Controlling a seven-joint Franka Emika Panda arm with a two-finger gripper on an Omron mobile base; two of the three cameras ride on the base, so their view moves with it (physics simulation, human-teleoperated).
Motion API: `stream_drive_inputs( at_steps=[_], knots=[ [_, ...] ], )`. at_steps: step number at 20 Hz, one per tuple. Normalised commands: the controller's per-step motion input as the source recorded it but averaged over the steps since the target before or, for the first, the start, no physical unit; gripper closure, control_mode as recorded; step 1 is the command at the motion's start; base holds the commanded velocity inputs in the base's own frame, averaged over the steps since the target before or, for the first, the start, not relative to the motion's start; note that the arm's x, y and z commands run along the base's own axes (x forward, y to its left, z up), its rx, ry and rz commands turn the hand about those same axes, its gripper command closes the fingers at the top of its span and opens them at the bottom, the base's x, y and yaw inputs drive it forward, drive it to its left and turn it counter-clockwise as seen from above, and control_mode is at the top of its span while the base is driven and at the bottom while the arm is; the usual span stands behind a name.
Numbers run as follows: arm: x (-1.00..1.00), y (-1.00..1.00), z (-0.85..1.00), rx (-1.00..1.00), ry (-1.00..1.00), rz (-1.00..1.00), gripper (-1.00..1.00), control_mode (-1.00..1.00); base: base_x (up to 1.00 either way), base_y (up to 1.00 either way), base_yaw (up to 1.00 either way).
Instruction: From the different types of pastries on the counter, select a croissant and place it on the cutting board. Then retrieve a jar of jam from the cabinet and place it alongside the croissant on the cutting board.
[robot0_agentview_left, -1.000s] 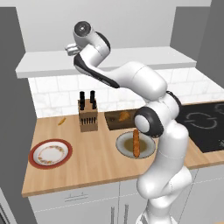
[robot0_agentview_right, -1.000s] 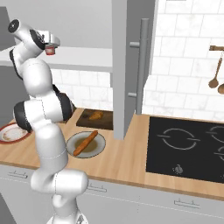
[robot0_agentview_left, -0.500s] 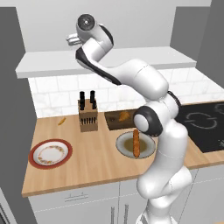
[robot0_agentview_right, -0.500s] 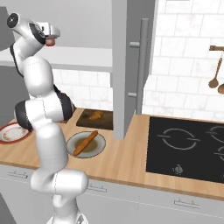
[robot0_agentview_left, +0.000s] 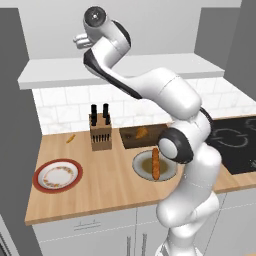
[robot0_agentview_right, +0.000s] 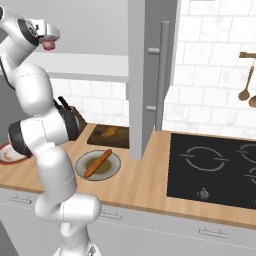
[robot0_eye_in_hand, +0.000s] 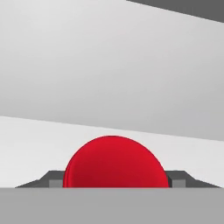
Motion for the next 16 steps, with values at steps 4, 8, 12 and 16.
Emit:
stream_drive_inputs(
  at_steps=[4, 8, 12, 16],
  knots=[
    [-1.0, -0.2, 0.21, 0.0, -0.11, -0.01, 1.0, -1.0, 0.0, 0.0, 0.0],
    [-1.0, -0.19, 0.07, 0.0, -0.05, 0.0, 1.0, -1.0, 0.0, 0.0, 0.0],
    [-1.0, -0.19, 0.0, 0.0, 0.0, -0.04, 1.0, -1.0, 0.0, 0.0, 0.0],
    [-1.0, -0.24, 0.0, 0.0, 0.05, -0.09, 1.0, -1.0, 0.0, 0.0, 0.0]
  ],
)
